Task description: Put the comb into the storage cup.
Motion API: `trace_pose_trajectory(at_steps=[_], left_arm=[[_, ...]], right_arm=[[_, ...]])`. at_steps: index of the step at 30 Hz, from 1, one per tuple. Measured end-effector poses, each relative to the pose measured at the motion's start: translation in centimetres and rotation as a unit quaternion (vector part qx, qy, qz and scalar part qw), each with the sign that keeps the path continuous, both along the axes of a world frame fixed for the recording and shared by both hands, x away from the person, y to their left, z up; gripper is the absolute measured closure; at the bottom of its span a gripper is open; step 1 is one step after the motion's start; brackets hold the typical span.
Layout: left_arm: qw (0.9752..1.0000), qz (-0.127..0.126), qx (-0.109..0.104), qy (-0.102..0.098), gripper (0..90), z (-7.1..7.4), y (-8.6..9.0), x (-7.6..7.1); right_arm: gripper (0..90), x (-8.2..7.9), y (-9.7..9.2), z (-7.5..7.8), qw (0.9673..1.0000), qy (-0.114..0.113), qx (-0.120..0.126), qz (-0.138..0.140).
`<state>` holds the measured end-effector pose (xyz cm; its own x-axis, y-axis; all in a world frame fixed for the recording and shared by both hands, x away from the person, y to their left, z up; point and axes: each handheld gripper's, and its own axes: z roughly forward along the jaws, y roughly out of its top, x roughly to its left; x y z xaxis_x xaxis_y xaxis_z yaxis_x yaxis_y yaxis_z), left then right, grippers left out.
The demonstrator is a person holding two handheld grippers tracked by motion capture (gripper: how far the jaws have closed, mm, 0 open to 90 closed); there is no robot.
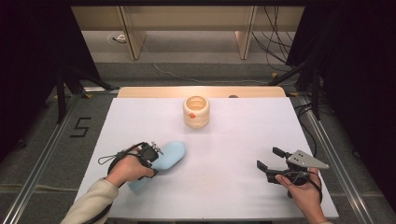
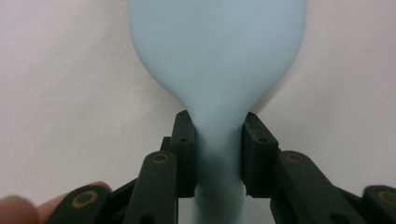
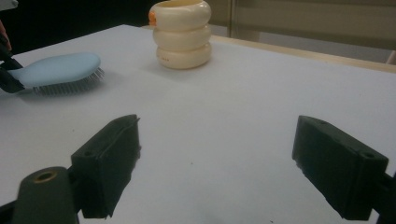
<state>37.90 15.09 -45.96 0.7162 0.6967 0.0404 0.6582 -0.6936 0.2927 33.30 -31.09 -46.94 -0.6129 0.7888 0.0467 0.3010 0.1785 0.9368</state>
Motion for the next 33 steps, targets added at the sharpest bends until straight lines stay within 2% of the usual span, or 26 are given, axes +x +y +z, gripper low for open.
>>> trace_pose_trajectory(at_steps=[11, 18, 19, 24, 30, 33], left_arm=[[0.9997, -0.009, -0.017, -0.018, 69.6, 0.4, -0.1, -0.1], [0.9983, -0.011, -0.038, -0.043, 69.6, 0.8, -0.2, -0.3], [0.9976, -0.006, -0.048, -0.049, 69.6, 0.8, -0.3, -0.4], [0.9963, -0.004, -0.058, -0.063, 69.6, 1.1, -0.3, -0.6], [0.9927, 0.005, -0.080, -0.090, 69.6, 1.3, -0.4, -0.7], [0.9917, 0.007, -0.086, -0.095, 69.6, 1.3, -0.5, -0.8]], right_arm=[[16.1, 0.0, 0.0, 0.0, 1.0000, 0.000, 0.000, 0.000], [16.1, 0.0, 0.0, 0.0, 1.0000, -0.001, 0.001, 0.000], [16.1, 0.0, 0.0, 0.0, 1.0000, -0.002, 0.001, 0.001], [16.1, 0.0, 0.0, 0.0, 1.0000, -0.003, 0.001, 0.002], [16.1, 0.0, 0.0, 0.0, 1.0000, -0.002, 0.002, 0.002], [16.1, 0.0, 0.1, 0.0, 1.0000, -0.001, 0.003, 0.002]])
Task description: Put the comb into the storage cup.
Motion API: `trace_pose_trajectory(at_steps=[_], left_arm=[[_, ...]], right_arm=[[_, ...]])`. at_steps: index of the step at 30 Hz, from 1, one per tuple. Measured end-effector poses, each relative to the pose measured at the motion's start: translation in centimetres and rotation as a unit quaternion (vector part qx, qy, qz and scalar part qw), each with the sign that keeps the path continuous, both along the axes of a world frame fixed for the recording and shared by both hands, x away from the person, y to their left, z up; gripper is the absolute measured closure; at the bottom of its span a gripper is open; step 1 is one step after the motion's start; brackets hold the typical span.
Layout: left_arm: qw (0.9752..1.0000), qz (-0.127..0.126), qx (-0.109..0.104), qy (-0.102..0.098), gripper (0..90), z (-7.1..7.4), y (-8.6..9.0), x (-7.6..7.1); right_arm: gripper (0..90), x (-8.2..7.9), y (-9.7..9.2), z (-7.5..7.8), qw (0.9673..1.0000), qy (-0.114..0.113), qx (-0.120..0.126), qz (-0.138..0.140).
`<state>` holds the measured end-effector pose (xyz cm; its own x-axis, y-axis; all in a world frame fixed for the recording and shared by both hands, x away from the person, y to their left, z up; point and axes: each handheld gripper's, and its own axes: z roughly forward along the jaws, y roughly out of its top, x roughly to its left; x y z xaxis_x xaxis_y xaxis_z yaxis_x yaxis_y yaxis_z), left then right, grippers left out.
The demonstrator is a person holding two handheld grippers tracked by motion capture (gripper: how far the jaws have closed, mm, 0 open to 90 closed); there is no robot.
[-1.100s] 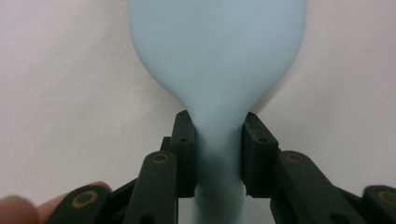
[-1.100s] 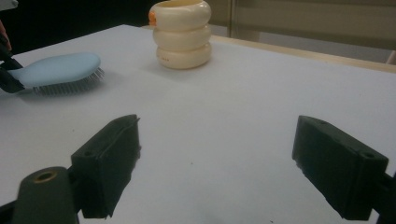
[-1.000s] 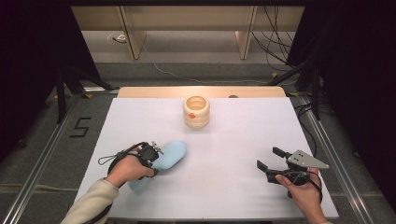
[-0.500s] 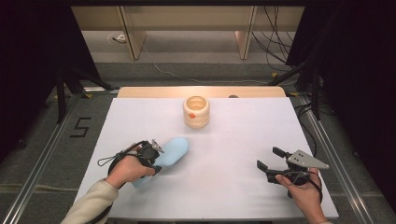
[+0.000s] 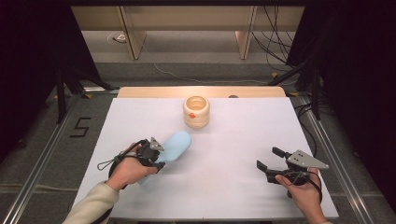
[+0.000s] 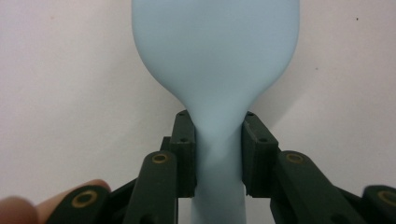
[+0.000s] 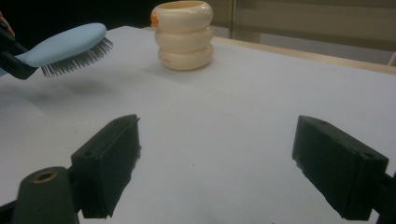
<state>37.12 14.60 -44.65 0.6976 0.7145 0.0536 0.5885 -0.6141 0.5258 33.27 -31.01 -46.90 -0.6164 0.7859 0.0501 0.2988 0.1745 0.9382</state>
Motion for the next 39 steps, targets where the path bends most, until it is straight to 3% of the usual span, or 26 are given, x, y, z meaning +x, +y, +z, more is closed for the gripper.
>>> trace_pose_trajectory(at_steps=[10, 16, 39], left_arm=[[0.9989, 0.010, -0.032, -0.031, 69.6, 0.2, 0.0, -0.5], [0.9980, 0.012, -0.040, -0.048, 69.6, 0.3, 0.1, -0.9], [0.9958, -0.003, -0.055, -0.073, 69.6, 0.4, 0.0, -1.3]], right_arm=[[16.1, 0.0, 0.0, 0.0, 1.0000, -0.002, 0.000, 0.001], [16.1, 0.0, 0.0, 0.0, 1.0000, -0.002, 0.001, 0.002], [16.2, 0.0, 0.2, 0.0, 1.0000, -0.001, 0.000, 0.003]])
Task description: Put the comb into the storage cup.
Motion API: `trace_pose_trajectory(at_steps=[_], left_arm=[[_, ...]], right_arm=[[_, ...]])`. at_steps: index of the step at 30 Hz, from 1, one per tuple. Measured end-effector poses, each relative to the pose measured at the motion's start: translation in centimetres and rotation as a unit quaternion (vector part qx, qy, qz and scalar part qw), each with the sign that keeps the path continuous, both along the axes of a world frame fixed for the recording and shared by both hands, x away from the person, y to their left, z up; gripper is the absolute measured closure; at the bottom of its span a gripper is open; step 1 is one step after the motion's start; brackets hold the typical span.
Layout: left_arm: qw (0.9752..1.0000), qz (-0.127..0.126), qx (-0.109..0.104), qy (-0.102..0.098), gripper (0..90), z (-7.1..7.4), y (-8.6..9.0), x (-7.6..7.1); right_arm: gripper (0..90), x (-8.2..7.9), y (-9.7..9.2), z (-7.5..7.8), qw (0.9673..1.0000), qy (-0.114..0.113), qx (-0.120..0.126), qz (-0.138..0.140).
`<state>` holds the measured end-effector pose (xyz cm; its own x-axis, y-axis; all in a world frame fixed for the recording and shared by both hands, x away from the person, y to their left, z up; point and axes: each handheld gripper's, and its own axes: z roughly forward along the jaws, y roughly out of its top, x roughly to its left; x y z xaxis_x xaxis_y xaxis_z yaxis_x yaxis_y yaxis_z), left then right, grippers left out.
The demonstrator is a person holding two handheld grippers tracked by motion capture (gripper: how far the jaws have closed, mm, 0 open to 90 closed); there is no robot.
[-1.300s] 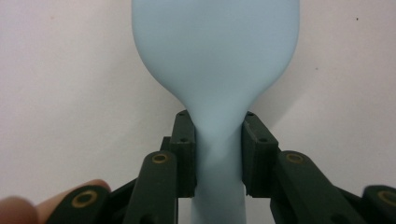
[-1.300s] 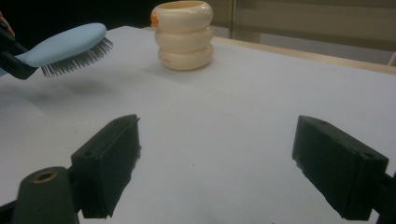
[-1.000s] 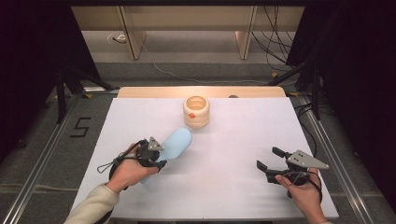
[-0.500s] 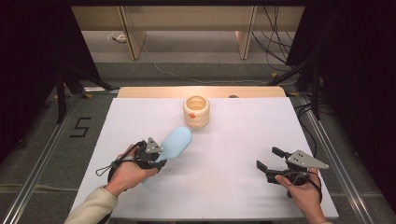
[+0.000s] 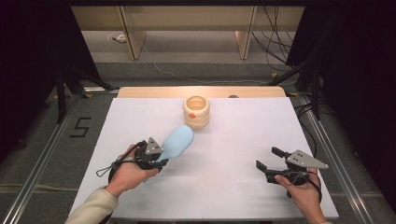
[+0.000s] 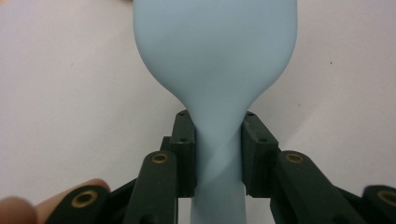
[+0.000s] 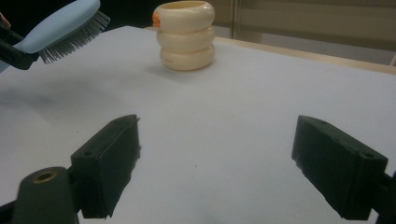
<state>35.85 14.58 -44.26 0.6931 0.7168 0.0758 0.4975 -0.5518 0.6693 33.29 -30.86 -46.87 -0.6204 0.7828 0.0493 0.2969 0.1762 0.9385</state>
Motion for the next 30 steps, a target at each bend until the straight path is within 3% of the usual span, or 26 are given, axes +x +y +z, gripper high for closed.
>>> trace_pose_trajectory(at_steps=[18, 30], left_arm=[[0.9996, -0.015, -0.015, -0.019, 69.6, 0.4, -0.5, -0.3], [0.9990, -0.023, -0.024, -0.029, 69.6, 0.7, -1.1, -0.5]], right_arm=[[15.6, 0.2, 0.7, 0.3, 0.9999, 0.003, 0.011, -0.001], [9.0, 0.5, 1.8, 0.6, 0.9999, 0.002, 0.015, -0.002]])
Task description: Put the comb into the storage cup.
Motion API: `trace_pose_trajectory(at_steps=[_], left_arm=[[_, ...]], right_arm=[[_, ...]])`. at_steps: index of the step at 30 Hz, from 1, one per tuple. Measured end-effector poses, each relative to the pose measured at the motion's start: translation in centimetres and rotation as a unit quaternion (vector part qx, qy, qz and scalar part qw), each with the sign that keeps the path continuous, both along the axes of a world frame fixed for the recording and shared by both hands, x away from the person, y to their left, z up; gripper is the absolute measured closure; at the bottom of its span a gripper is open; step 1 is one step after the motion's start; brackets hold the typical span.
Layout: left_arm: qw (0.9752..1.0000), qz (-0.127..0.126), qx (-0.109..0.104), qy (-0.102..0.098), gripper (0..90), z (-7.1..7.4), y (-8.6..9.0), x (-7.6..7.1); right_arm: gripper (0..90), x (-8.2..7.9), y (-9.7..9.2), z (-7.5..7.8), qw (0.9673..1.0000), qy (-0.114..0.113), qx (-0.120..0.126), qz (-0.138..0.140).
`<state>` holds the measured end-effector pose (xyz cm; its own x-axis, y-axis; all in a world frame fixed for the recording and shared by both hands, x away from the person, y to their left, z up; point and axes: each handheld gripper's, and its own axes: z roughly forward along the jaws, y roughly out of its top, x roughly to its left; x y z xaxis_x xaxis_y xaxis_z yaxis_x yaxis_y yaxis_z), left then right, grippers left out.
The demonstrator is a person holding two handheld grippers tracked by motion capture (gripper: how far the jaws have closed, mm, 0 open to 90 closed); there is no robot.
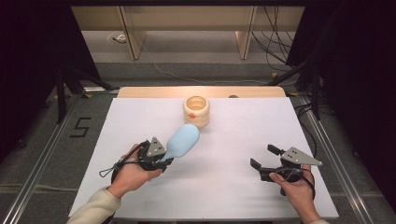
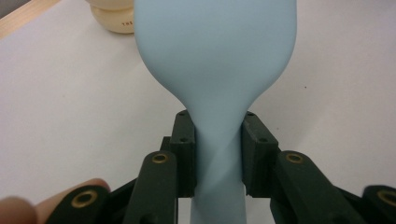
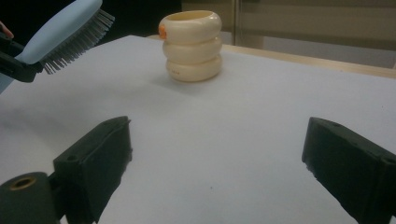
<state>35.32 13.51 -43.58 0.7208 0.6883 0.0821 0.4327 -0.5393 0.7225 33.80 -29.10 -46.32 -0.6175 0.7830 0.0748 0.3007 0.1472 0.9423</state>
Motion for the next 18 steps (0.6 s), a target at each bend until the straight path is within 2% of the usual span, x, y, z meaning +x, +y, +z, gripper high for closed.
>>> trace_pose_trajectory(at_steps=[12, 18], left_arm=[[0.9999, -0.015, -0.003, -0.006, 69.6, 0.0, -0.8, -0.3], [0.9998, -0.015, -0.009, -0.008, 69.6, 0.1, -1.2, -0.3]], right_arm=[[0.6, 0.3, 0.9, 0.4, 0.9999, -0.007, -0.007, -0.004], [0.4, 0.5, 1.2, 0.5, 0.9999, -0.009, -0.005, -0.009]])
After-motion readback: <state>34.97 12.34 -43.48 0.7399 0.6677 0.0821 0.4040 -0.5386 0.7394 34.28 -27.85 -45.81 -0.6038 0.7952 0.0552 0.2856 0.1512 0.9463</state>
